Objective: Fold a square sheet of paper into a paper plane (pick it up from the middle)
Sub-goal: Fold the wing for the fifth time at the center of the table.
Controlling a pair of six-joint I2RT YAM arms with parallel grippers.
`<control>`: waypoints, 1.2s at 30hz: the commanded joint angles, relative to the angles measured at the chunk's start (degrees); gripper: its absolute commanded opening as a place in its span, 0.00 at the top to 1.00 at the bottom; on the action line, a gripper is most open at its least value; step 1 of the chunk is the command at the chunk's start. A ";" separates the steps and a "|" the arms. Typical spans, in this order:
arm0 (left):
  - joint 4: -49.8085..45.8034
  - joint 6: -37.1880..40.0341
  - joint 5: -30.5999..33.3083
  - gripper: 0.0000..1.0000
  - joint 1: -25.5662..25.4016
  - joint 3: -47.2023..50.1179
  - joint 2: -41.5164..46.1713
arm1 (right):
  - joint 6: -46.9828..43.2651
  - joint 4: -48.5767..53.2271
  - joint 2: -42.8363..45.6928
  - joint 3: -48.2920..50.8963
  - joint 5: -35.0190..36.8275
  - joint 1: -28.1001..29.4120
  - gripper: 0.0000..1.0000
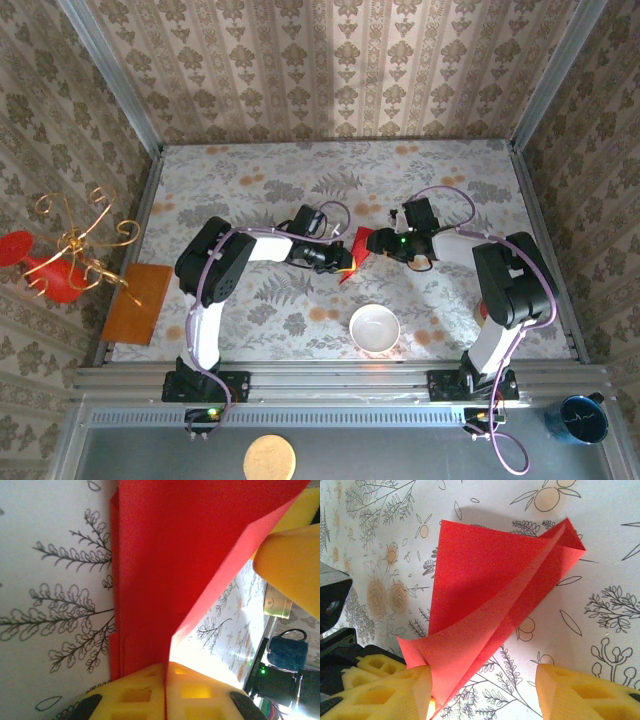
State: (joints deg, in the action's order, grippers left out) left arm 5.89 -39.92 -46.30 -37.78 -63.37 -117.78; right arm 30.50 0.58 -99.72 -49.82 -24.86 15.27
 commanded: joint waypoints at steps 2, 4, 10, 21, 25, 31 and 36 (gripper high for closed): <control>1.71 -0.16 0.78 0.91 0.45 1.28 -1.05 | -2.18 3.36 -2.75 -3.17 -0.98 0.55 0.42; 1.76 -0.03 0.89 0.90 0.43 1.41 -1.05 | -2.28 4.31 -4.05 -4.37 -0.74 0.79 0.42; 1.03 0.67 1.47 0.87 0.43 1.59 -1.05 | -2.55 7.23 -6.83 -6.92 1.97 2.11 0.40; -2.11 2.48 2.53 0.84 0.44 0.40 -0.29 | -1.53 15.61 -10.99 -11.23 12.64 4.57 0.35; -2.11 2.30 2.44 0.82 0.34 0.27 0.91 | -1.04 17.49 -12.31 -12.46 14.61 5.23 0.35; -2.99 3.03 3.19 0.79 0.07 0.37 3.04 | -0.56 18.45 -13.26 -13.43 14.84 5.39 0.35; -4.34 4.19 4.44 0.77 -0.06 0.70 4.07 | -0.53 18.98 -13.65 -13.85 14.57 5.39 0.35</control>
State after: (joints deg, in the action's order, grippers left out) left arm 4.56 -38.15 -44.56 -37.95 -63.02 -115.96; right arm 30.17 20.14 -107.63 -64.95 -13.87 20.14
